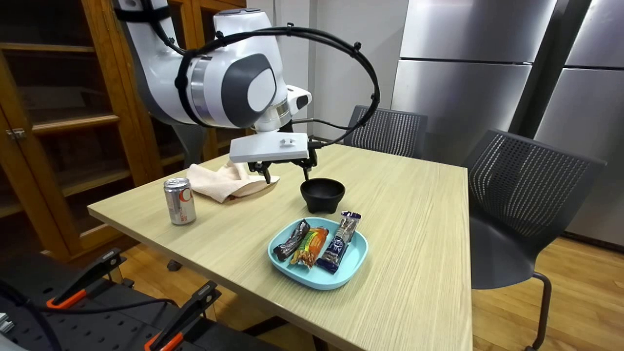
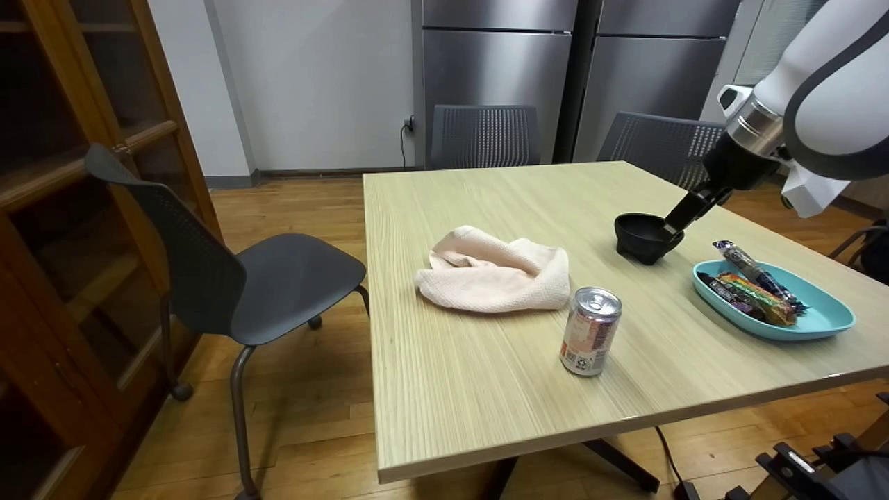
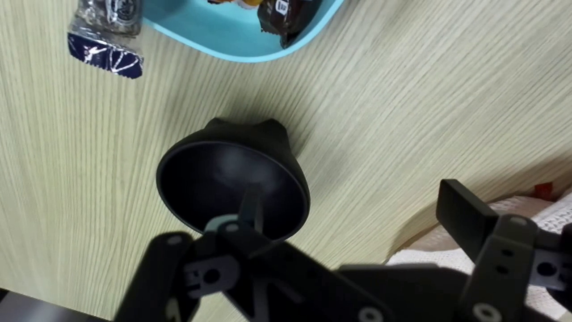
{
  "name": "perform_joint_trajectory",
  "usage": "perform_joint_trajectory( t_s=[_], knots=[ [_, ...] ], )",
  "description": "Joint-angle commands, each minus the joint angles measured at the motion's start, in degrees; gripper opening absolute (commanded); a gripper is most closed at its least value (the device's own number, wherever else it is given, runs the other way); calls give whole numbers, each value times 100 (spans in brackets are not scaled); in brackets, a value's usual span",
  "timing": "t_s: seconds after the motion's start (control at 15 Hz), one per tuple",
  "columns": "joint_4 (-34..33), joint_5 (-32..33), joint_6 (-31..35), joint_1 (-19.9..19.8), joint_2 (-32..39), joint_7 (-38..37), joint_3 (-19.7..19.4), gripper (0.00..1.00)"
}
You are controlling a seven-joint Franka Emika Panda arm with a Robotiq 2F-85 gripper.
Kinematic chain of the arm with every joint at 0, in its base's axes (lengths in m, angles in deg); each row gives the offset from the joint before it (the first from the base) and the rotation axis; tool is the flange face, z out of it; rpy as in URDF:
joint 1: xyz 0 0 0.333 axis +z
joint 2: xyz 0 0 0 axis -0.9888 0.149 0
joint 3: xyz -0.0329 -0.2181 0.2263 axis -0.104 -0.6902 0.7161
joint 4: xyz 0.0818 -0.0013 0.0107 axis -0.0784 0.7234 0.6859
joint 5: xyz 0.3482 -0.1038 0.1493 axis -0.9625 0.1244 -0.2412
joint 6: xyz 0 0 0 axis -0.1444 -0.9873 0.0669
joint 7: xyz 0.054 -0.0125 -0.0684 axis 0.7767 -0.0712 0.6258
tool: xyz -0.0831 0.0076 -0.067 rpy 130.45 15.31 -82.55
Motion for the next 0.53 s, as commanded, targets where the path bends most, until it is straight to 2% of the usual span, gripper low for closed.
perform_joint_trajectory(
  t_s=[0.0, 0.47],
  knots=[
    [-228, 148, -157, -250, 104, 58, 286, 100],
    [-1029, 812, -526, -1052, 698, 545, 1554, 100]
  ],
)
